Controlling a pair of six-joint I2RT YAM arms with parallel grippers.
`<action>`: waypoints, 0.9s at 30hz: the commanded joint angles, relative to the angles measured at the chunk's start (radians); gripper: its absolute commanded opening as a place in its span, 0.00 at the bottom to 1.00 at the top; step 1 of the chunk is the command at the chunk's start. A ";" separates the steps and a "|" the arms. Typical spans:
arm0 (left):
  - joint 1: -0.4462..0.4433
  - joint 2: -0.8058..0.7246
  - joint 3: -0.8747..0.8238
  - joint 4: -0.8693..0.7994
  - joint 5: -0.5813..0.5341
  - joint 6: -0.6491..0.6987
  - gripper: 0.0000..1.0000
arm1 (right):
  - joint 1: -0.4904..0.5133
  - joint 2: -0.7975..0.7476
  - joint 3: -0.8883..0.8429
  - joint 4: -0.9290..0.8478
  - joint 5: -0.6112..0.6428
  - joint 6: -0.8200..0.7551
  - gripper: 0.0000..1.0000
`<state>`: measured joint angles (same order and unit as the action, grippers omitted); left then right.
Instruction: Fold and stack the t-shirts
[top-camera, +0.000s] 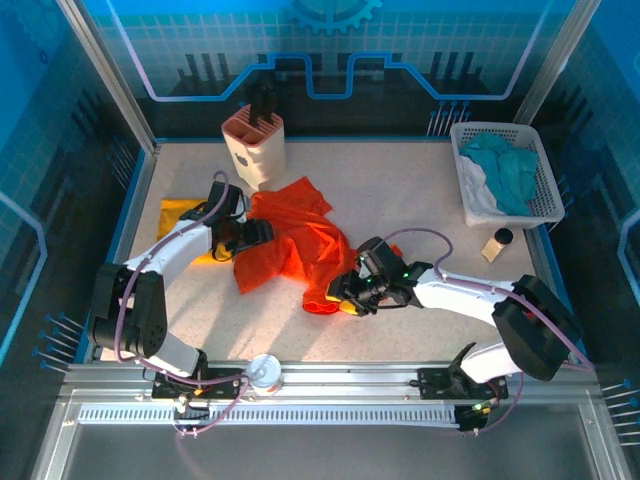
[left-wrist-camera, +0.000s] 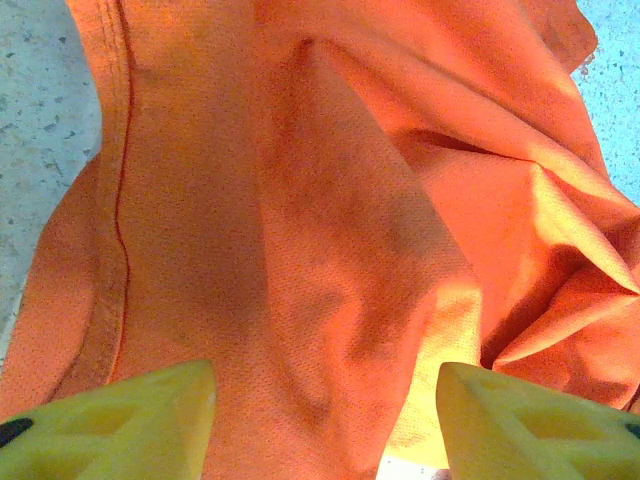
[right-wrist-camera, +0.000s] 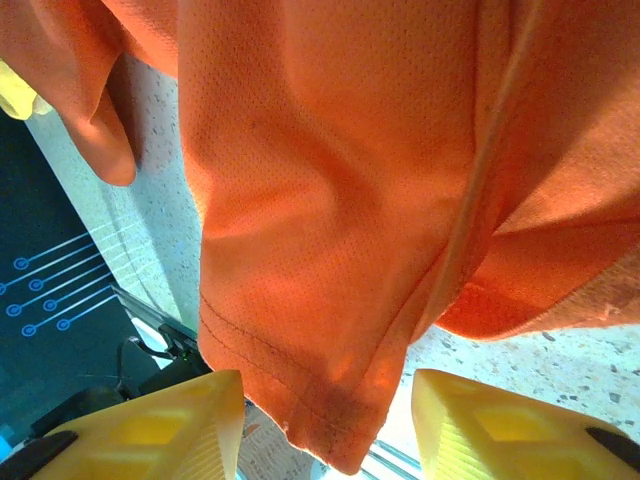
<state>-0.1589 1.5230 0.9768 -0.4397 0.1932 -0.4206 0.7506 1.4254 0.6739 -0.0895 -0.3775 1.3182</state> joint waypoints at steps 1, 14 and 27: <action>0.001 -0.011 -0.009 -0.001 0.028 -0.006 0.61 | 0.018 0.024 -0.010 0.031 -0.024 0.023 0.47; -0.004 -0.008 -0.004 -0.014 0.001 0.011 0.60 | 0.023 0.000 0.003 0.028 -0.001 -0.030 0.20; -0.004 -0.007 -0.007 -0.010 0.008 0.009 0.60 | -0.094 -0.068 0.177 -0.347 0.080 -0.382 0.04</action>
<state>-0.1600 1.5230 0.9768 -0.4400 0.1921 -0.4175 0.6983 1.3830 0.7818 -0.2829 -0.3389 1.0901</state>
